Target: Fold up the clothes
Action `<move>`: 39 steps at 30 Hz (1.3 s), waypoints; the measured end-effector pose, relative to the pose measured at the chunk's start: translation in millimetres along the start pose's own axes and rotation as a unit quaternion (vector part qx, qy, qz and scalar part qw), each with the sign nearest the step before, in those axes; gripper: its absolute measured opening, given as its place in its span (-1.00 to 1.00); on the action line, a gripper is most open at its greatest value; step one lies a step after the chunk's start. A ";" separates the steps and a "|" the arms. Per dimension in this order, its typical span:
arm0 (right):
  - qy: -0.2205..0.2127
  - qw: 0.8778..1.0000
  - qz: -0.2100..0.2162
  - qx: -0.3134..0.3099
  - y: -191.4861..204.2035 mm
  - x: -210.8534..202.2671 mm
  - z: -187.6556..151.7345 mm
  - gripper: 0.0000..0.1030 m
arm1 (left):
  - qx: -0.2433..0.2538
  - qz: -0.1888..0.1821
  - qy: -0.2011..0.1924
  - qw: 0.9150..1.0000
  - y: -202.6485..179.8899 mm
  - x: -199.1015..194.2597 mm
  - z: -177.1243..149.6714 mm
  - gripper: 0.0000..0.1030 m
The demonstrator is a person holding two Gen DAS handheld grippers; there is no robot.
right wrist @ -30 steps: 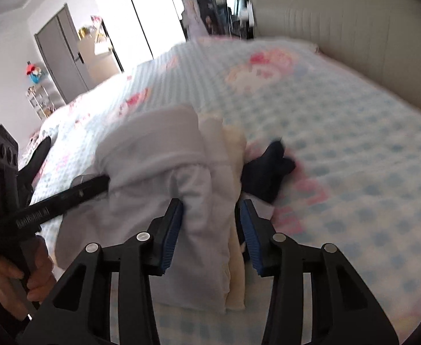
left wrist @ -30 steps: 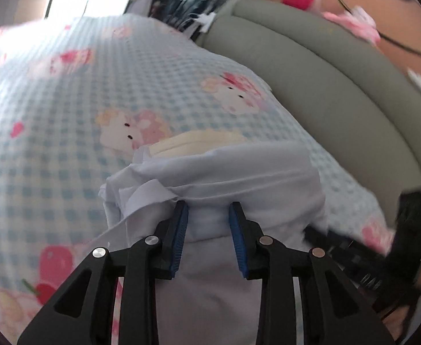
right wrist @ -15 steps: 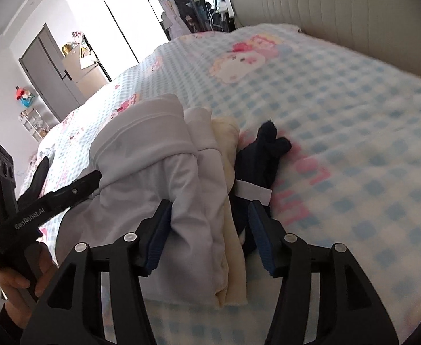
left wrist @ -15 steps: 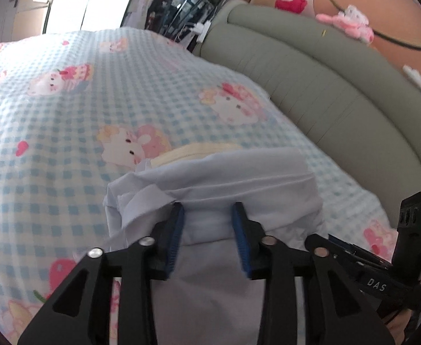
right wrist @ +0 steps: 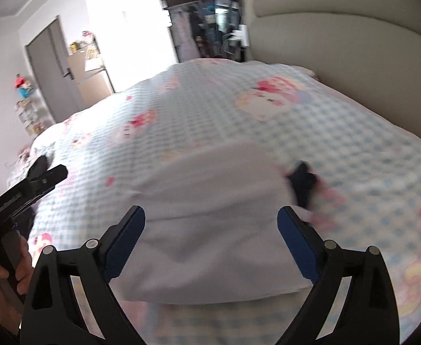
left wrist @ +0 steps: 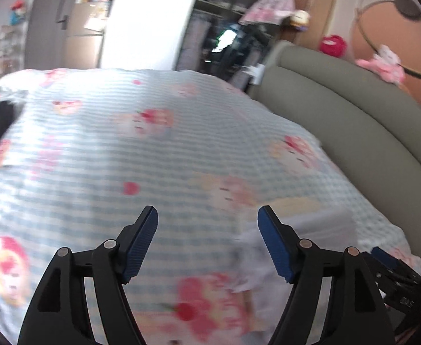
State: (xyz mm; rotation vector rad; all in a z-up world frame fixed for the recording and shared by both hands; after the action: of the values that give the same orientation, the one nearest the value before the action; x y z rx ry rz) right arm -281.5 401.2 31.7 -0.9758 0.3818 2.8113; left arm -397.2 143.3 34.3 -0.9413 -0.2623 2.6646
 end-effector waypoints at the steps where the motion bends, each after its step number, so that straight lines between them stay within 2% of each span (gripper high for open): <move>1: 0.001 1.000 0.007 -0.004 15.5 2.5 0.8 0.86 | 0.000 0.015 0.004 1.000 13.0 -4.8 3.2 0.46; 7: 0.034 0.998 0.032 -0.028 94.1 19.7 -12.1 0.87 | -0.019 0.075 -0.001 0.997 97.6 -55.8 13.0 0.49; 12: 0.062 0.995 0.052 -0.066 155.2 20.9 -35.3 0.86 | -0.041 0.116 -0.002 0.992 159.6 -99.5 0.1 0.53; 17: 0.078 0.990 0.069 -0.093 199.6 -0.2 -62.0 0.86 | -0.046 0.143 0.014 0.989 188.4 -139.2 -23.5 0.53; 19: 0.084 0.990 0.066 -0.094 207.2 -15.0 -75.4 0.88 | -0.040 0.151 0.020 0.988 189.3 -159.7 -39.1 0.53; 21: 0.086 0.990 0.070 -0.087 210.6 -36.4 -93.3 0.98 | -0.027 0.154 0.021 0.988 184.8 -185.4 -63.1 0.53; 24: 0.085 0.989 0.081 -0.093 215.3 -70.8 -124.4 0.98 | -0.010 0.166 0.020 0.986 173.4 -223.8 -99.8 0.53; 26: 0.083 0.987 0.083 -0.106 218.0 -95.4 -146.0 0.98 | -0.014 0.165 0.019 0.986 163.6 -245.5 -123.0 0.54; 30: 0.053 0.991 0.083 -0.087 205.4 -148.7 -176.3 0.99 | -0.040 0.155 0.015 0.987 145.7 -281.8 -167.9 0.63; 32: 0.043 0.994 0.069 -0.066 193.0 -172.8 -192.7 0.99 | -0.047 0.152 0.018 0.987 137.8 -294.3 -188.9 0.64; 35: 0.067 0.992 0.058 -0.086 181.7 -187.0 -216.4 0.99 | -0.059 0.162 0.016 0.985 130.7 -310.8 -217.7 0.70; 39: 0.071 0.992 0.042 -0.094 166.1 -198.6 -238.1 0.99 | -0.071 0.156 0.045 0.984 123.4 -310.3 -248.4 0.72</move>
State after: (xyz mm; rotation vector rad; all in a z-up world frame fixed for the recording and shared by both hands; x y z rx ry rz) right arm -22.2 164.9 7.2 -1.2300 0.1787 2.9039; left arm -37.0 -60.5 -9.3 -1.2351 -0.3108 2.9053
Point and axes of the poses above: each gripper's, at about its wrist camera, not at the fingertips, and x roughly the way its jaws point, y to its left, z to its top, the point moved 3 cm from there along x, roughly the way its jaws point, and after that the axes turned 1 degree about -y, right-handed, at the moved point
